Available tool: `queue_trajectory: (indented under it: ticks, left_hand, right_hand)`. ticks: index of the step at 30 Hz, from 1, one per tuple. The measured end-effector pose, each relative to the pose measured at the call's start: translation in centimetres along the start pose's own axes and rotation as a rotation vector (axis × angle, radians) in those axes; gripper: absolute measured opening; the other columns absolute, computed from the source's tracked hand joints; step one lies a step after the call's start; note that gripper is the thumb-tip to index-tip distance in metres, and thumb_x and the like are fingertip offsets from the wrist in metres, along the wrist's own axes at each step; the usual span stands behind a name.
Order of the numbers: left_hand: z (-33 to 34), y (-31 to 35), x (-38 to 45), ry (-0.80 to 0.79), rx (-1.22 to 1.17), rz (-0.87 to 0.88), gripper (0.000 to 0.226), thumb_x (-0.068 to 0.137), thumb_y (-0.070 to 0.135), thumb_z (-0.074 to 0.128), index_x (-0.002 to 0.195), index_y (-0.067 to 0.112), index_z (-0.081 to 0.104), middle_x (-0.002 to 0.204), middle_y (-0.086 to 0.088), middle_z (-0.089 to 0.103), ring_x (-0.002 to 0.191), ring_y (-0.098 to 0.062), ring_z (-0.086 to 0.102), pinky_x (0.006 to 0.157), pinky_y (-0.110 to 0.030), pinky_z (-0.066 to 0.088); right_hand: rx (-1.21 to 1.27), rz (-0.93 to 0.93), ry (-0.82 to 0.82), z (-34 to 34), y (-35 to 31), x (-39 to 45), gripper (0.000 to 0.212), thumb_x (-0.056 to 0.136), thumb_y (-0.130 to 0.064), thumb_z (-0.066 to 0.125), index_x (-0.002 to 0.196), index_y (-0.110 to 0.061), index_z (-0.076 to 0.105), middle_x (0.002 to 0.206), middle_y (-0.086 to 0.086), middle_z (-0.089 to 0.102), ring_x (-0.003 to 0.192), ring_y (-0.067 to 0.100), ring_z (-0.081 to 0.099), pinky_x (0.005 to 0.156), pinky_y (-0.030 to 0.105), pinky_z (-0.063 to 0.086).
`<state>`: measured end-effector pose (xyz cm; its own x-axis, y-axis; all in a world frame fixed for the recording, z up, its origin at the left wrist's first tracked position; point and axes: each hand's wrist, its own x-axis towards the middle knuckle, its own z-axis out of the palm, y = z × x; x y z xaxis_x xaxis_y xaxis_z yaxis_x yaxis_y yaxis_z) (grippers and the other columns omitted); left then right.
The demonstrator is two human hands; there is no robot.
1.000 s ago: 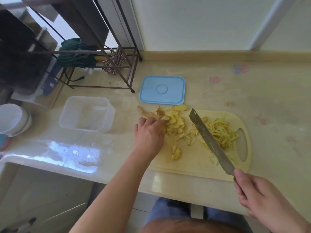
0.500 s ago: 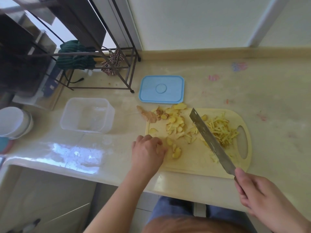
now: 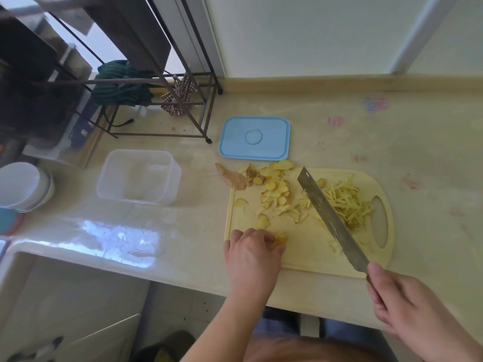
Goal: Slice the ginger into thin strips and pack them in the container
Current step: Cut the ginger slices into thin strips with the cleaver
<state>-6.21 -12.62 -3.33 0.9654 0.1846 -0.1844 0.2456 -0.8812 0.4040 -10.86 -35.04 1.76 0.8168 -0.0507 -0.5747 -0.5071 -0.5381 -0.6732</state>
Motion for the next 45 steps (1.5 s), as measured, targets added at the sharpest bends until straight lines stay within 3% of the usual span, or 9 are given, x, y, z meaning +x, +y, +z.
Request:
queue_trajectory:
  ticks: [8,14,20,24,30,33,38,40,45]
  left_hand:
    - [-1.7,-0.2,-0.2,-0.211,-0.019,-0.079,0.024,0.078,0.051,0.076,0.086,0.031,0.065,0.085,0.015,0.065,0.092,-0.013,0.055,0.084,-0.031,0.046]
    - [-4.0,-1.2,1.8,-0.37,-0.107,-0.179,0.023,0.074,0.04,0.085,0.081,0.025,0.07,0.077,0.01,0.066,0.074,-0.008,0.062,0.066,-0.025,0.052]
    - [-3.6,-1.4,4.8,-0.225,-0.308,-0.267,0.018,0.081,0.037,0.081,0.083,0.021,0.072,0.074,0.008,0.066,0.067,-0.006,0.06,0.055,-0.019,0.045]
    - [-2.2,-1.0,5.0,-0.156,-0.258,-0.246,0.02,0.084,0.04,0.077,0.08,0.021,0.071,0.074,0.006,0.066,0.07,-0.013,0.062,0.066,-0.03,0.056]
    - [-0.6,-1.1,3.6,0.084,-0.058,-0.006,0.023,0.085,0.038,0.074,0.099,0.02,0.078,0.096,0.004,0.07,0.09,-0.021,0.056,0.082,-0.038,0.048]
    - [-0.7,-0.8,3.6,0.056,-0.13,-0.092,0.021,0.083,0.037,0.076,0.099,0.023,0.075,0.099,0.009,0.065,0.093,-0.015,0.046,0.085,-0.032,0.043]
    - [-1.3,0.7,2.9,-0.192,-0.379,-0.153,0.013,0.083,0.033,0.078,0.089,0.024,0.071,0.083,0.018,0.062,0.084,-0.005,0.058,0.071,-0.019,0.047]
    - [-0.8,1.2,1.9,-0.235,-0.288,-0.045,0.014,0.082,0.035,0.078,0.09,0.025,0.073,0.085,0.014,0.065,0.087,-0.008,0.058,0.076,-0.023,0.048]
    - [1.3,-0.6,1.4,0.116,-0.007,0.247,0.018,0.079,0.041,0.077,0.079,0.023,0.077,0.077,0.005,0.066,0.074,-0.024,0.055,0.065,-0.035,0.047]
  right_hand:
    - [0.012,0.022,0.013,0.1,0.1,0.1,0.086,0.057,-0.099,0.026,0.065,-0.016,0.047,0.045,0.003,0.035,0.044,0.017,0.032,0.048,0.028,0.028]
    - [0.032,0.034,0.016,0.0,-0.1,0.1,0.088,0.056,-0.1,0.028,0.065,-0.014,0.046,0.045,0.002,0.034,0.045,0.018,0.03,0.047,0.028,0.026]
    - [0.031,0.031,0.019,0.0,-0.2,0.0,0.086,0.056,-0.099,0.03,0.063,-0.015,0.046,0.046,0.002,0.033,0.045,0.018,0.03,0.047,0.028,0.025]
    - [0.02,0.019,0.008,-0.1,-0.1,-0.1,0.078,0.063,-0.091,0.03,0.063,-0.015,0.045,0.046,0.002,0.033,0.046,0.018,0.03,0.05,0.028,0.027]
    - [0.015,0.014,0.01,-0.2,0.3,-0.2,0.072,0.068,-0.084,0.03,0.065,-0.014,0.046,0.045,0.002,0.035,0.045,0.017,0.032,0.05,0.029,0.028]
    - [0.01,0.006,0.003,-0.1,0.3,-0.1,0.073,0.068,-0.085,0.03,0.066,-0.014,0.046,0.045,0.002,0.036,0.045,0.018,0.032,0.049,0.028,0.028]
    - [0.013,0.001,-0.017,-0.2,0.3,-0.1,0.073,0.068,-0.085,0.029,0.067,-0.014,0.047,0.046,0.003,0.035,0.044,0.018,0.032,0.047,0.028,0.027]
    - [0.015,0.003,-0.022,-0.2,0.4,-0.2,0.074,0.068,-0.086,0.029,0.067,-0.014,0.047,0.046,0.003,0.036,0.044,0.018,0.032,0.049,0.029,0.028]
    - [0.011,0.004,-0.01,-0.5,0.2,-0.4,0.084,0.06,-0.096,0.029,0.066,-0.015,0.047,0.046,0.002,0.036,0.043,0.016,0.032,0.044,0.025,0.028]
